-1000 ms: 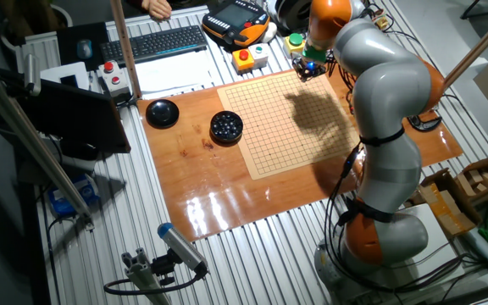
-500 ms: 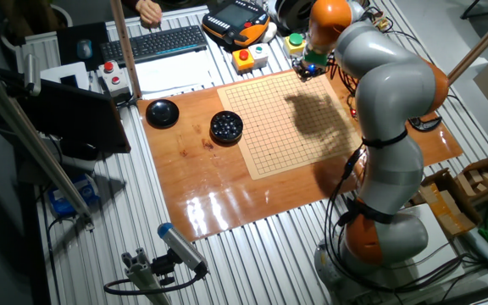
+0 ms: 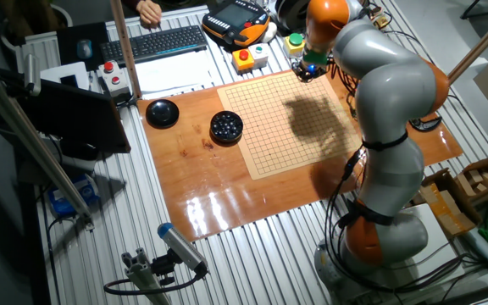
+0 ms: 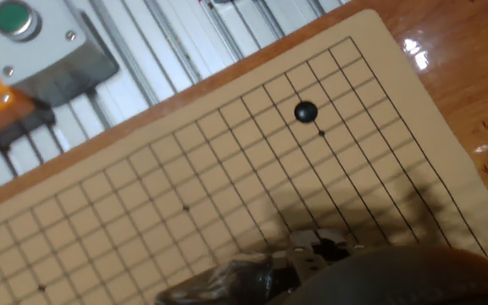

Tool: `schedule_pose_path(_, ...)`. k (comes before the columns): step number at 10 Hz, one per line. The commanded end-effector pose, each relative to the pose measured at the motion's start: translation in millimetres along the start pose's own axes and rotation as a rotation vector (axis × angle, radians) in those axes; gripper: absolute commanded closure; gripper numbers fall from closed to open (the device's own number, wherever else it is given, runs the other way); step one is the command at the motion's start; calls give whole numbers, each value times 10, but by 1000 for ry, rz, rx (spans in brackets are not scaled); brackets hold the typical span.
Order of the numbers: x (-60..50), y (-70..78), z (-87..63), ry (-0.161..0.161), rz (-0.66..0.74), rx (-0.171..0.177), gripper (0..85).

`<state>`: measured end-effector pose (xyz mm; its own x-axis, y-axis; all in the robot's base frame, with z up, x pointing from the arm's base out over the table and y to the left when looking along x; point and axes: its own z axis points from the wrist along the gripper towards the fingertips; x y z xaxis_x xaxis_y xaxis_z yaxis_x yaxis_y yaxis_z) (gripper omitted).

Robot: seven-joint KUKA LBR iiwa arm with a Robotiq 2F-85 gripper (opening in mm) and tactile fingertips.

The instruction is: Play the first move as black on the 3-4 point in the upper right corner of the Go board

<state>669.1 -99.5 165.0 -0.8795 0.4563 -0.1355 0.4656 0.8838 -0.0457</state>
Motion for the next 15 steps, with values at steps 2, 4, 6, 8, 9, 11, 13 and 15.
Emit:
schedule_pose_path(2,173,-23,-187,6,-19,3,843)
schedule_pose_path(4,291,-25,-358,3,-37,8,843)
schedule_pose_path(6,370,-57,-455,12,-65,-14,843)
schedule_pose_path(8,409,-66,-495,33,-87,-40,843)
schedule_pose_path(9,418,-67,-503,44,-95,-47,843)
schedule_pose_path(11,407,-76,-503,80,-121,-71,843)
schedule_pose_path(13,408,-80,-503,129,-93,-124,843)
schedule_pose_path(15,407,-82,-504,142,-98,-120,843)
